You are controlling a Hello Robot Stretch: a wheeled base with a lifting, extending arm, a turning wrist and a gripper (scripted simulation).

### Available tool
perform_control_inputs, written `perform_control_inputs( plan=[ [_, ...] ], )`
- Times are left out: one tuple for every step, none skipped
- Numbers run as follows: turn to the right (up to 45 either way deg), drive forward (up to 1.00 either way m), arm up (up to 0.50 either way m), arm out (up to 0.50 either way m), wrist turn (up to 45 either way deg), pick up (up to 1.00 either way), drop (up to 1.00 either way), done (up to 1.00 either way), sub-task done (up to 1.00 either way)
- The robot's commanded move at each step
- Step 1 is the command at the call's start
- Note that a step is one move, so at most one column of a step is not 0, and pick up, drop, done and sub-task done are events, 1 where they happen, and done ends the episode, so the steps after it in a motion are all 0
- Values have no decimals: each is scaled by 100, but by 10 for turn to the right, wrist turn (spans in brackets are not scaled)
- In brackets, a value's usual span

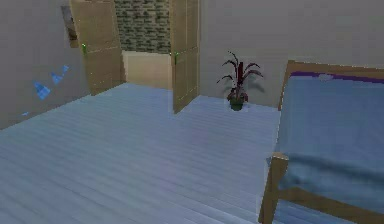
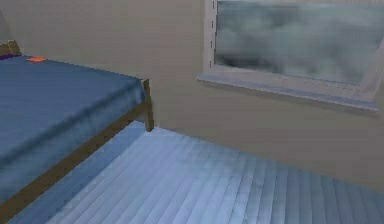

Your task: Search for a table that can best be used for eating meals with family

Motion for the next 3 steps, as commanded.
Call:
perform_control_inputs(
  plan=[
    [-180,0,0,0,0,0,0,0,0],
    [0,100,0,0,0,0,0,0,0],
    [0,100,0,0,0,0,0,0,0]
  ],
)
